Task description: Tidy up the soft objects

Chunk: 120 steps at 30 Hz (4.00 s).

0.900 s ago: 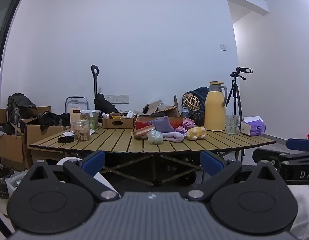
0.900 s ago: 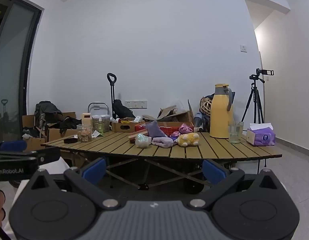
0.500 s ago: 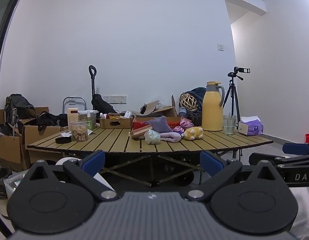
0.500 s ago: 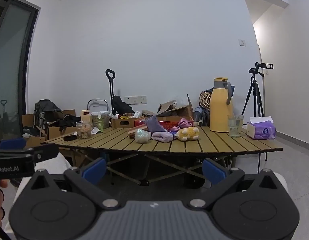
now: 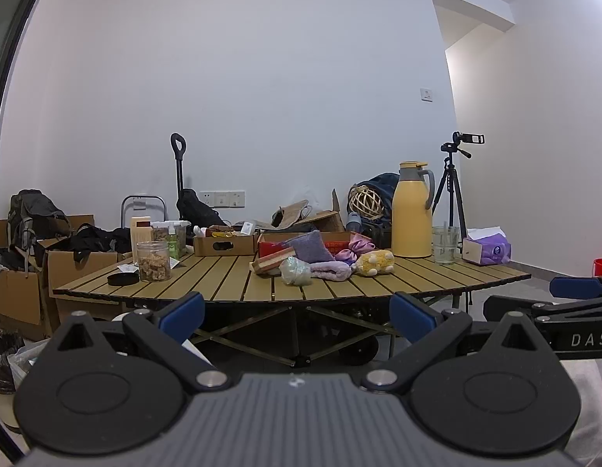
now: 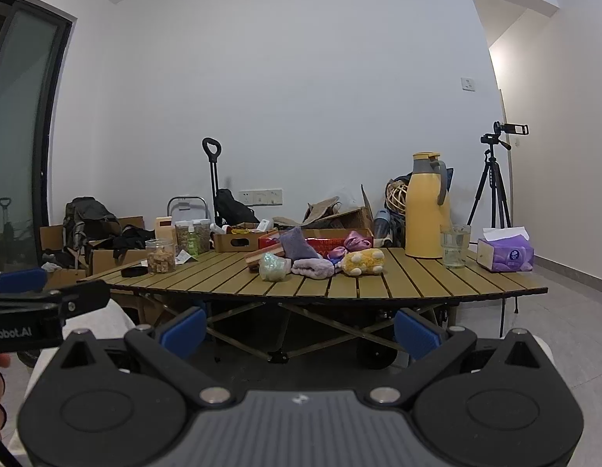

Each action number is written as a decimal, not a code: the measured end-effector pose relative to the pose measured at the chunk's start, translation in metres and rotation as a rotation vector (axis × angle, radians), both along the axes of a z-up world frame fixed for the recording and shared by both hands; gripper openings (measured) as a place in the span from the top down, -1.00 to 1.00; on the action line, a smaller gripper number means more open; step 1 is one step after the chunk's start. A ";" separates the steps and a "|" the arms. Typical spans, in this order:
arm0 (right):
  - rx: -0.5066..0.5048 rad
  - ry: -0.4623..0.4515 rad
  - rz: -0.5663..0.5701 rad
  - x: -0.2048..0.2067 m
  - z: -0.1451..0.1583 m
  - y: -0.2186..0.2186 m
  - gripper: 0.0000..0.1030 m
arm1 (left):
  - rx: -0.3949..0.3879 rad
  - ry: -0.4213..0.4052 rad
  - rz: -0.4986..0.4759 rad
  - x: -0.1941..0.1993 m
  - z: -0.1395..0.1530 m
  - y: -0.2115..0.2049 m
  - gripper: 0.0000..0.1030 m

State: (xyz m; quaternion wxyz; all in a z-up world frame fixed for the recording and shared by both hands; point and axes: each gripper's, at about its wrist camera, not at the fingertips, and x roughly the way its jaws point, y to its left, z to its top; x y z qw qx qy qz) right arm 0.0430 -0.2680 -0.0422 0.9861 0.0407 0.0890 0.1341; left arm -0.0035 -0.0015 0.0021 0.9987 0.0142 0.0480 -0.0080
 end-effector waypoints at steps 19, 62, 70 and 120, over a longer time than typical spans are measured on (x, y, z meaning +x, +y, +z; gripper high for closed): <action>-0.007 -0.016 -0.001 -0.002 0.002 -0.001 -1.00 | 0.002 -0.007 -0.002 -0.002 0.001 0.000 -1.00; -0.011 -0.019 0.003 0.003 0.001 0.000 -1.00 | 0.007 -0.014 -0.003 0.000 0.002 0.003 -1.00; -0.028 -0.034 0.009 0.016 0.005 0.005 -1.00 | 0.020 -0.022 -0.004 0.014 0.008 0.008 -1.00; 0.003 0.366 0.167 0.530 -0.056 0.075 0.17 | -0.232 0.412 -0.144 0.515 -0.063 0.053 0.11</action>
